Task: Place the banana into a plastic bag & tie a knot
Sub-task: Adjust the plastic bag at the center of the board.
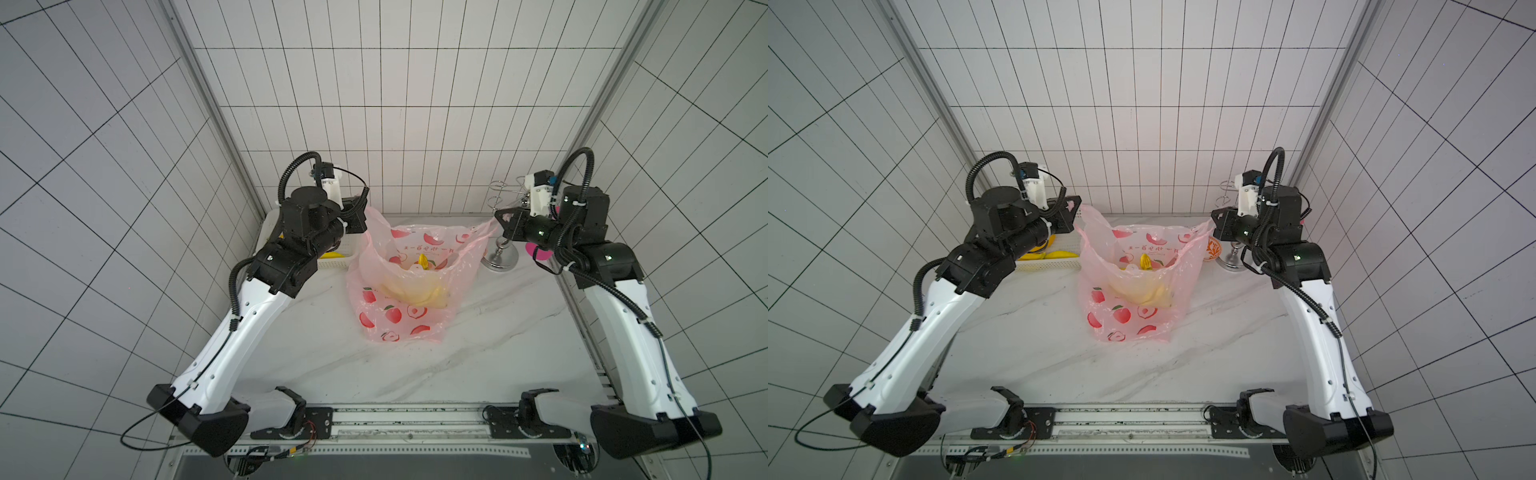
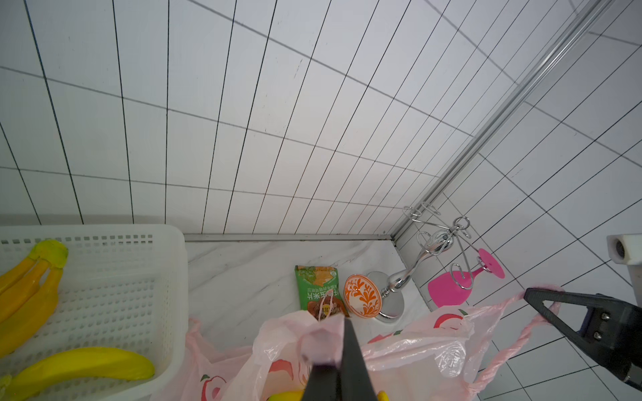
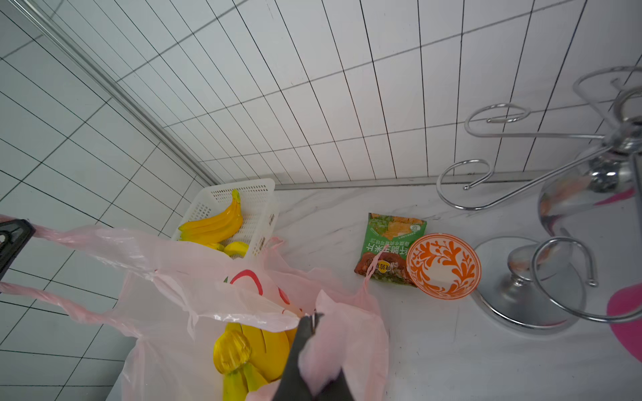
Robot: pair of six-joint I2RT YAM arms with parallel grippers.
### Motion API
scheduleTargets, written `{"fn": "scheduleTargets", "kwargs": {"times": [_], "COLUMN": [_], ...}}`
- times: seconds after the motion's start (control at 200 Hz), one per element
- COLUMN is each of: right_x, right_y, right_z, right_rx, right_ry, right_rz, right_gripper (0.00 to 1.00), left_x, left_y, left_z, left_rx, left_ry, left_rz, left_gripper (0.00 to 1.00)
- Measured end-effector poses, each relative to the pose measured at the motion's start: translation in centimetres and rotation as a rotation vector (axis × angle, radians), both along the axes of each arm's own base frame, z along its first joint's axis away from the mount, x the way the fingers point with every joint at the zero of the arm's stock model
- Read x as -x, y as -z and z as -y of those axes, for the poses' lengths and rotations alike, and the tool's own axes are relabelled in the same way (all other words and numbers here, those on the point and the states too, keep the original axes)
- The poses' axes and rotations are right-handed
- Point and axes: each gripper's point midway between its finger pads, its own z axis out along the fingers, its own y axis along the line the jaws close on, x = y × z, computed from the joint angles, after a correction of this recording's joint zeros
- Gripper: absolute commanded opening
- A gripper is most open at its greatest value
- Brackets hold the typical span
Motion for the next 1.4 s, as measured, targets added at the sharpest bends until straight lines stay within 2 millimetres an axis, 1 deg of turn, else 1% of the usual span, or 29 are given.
{"fn": "scheduleTargets", "kwargs": {"times": [0.04,0.105,0.14,0.16,0.21,0.285,0.355,0.425,0.495,0.55,0.625,0.69,0.76,0.865,0.93,0.969,1.029,1.144,1.224,1.309,1.399], "right_x": [-0.9,-2.0,-2.4,-2.6,-2.8,-2.6,-1.9,-0.6,0.8,2.1,3.6,4.7,5.5,5.6,5.7,6.0,6.8,10.1,11.8,12.8,13.4], "right_y": [1.8,4.0,4.8,5.2,5.6,5.5,4.8,3.7,2.4,1.1,-0.6,-1.7,-2.3,-1.9,-1.8,-2.0,-2.7,-4.1,-4.5,-4.5,-3.5], "right_z": [-0.2,-0.4,-0.4,-0.4,-0.5,-0.7,-1.0,-1.3,-1.3,-1.0,-0.1,0.8,1.4,2.0,1.6,1.0,-0.8,-5.5,-8.6,-11.6,-15.3], "right_rx": [0.003,0.009,0.01,0.017,0.021,0.05,0.078,0.112,0.137,0.15,0.17,0.188,0.208,0.245,0.259,0.258,0.243,0.174,0.124,0.096,0.089], "right_ry": [-0.004,-0.003,-0.002,-0.003,-0.004,-0.002,0.002,0.001,0.002,0.013,0.04,0.063,0.082,0.096,0.075,0.044,-0.032,-0.238,-0.36,-0.458,-0.547], "right_rz": [-0.039,-0.091,-0.112,-0.121,-0.13,-0.115,-0.09,-0.057,-0.014,0.026,0.08,0.118,0.139,0.134,0.136,0.155,0.221,0.374,0.464,0.526,0.558], "right_gripper": [0.0,0.15,0.21,0.25,0.36,0.51,0.61,0.67,0.71,0.72,0.73,0.74,0.74,0.73,0.73,0.73,0.73,0.74,0.73,0.71,0.67], "left_x": [-0.5,-1.2,-1.6,-1.7,-2.1,-2.4,-2.3,-2.1,-1.8,-1.6,-1.4,-1.1,-1.0,-0.7,-0.6,-0.5,-0.3,0.1,0.4,0.6,0.9], "left_y": [2.3,5.4,7.1,7.7,9.2,10.1,9.8,8.3,6.0,4.3,3.0,2.9,3.3,3.7,3.7,3.8,3.8,4.1,4.3,4.4,4.4], "left_z": [0.2,0.6,0.8,0.9,1.3,1.9,2.2,2.8,3.2,3.4,3.4,3.3,3.3,3.4,3.5,3.7,3.9,4.3,4.5,4.7,5.1], "left_rx": [-0.017,-0.042,-0.055,-0.06,-0.068,-0.07,-0.067,-0.052,-0.032,-0.016,-0.003,-0.005,-0.012,-0.017,-0.014,-0.011,-0.01,-0.008,-0.006,0.001,0.015], "left_ry": [-0.005,-0.01,-0.01,-0.009,-0.001,0.01,0.021,0.038,0.055,0.064,0.067,0.069,0.071,0.078,0.088,0.093,0.105,0.124,0.131,0.133,0.135], "left_rz": [-0.048,-0.116,-0.152,-0.165,-0.202,-0.227,-0.224,-0.199,-0.162,-0.134,-0.109,-0.113,-0.128,-0.144,-0.15,-0.155,-0.16,-0.174,-0.187,-0.199,-0.208], "left_gripper": [0.0,0.0,0.0,0.0,0.0,0.0,0.0,0.0,0.0,0.0,0.0,0.0,0.0,0.0,0.0,0.0,0.0,0.0,0.0,0.0,0.0]}}
